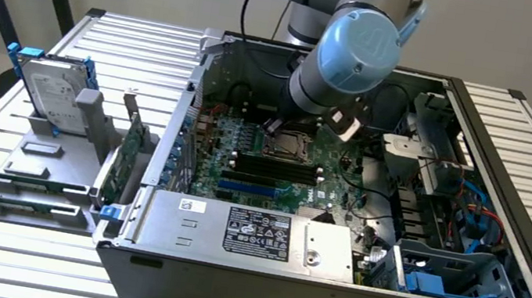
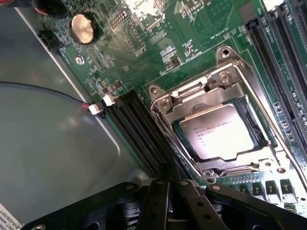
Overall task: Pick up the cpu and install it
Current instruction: 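Install the first cpu locking lever, then install the second cpu locking lever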
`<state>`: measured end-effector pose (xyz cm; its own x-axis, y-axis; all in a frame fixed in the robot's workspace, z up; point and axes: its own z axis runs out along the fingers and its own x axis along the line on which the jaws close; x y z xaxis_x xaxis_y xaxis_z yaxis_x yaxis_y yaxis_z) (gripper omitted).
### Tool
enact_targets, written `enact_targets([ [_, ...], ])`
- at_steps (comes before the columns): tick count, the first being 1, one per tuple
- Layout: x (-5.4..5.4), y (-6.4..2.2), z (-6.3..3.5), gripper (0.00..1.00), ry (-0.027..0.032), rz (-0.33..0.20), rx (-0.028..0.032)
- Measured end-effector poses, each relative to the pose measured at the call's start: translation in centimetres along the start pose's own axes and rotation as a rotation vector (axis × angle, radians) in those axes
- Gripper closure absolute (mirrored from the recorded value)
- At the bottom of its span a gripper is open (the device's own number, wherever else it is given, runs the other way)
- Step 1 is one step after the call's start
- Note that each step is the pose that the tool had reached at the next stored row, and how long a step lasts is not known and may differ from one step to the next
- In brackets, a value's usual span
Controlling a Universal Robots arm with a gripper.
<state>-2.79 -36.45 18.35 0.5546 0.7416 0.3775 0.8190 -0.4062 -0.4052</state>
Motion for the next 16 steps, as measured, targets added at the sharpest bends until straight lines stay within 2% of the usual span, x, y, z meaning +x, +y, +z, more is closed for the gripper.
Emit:
enact_targets([
  [3, -0.16, -0.39, 0.15, 0.89, 0.0031, -0.003, 0.0037],
  [7, -0.21, -0.68, 0.31, 0.89, 0.0042, -0.006, 0.0067],
  [16, -0.21, -0.69, 0.31, 0.89, 0.0041, -0.006, 0.0075],
])
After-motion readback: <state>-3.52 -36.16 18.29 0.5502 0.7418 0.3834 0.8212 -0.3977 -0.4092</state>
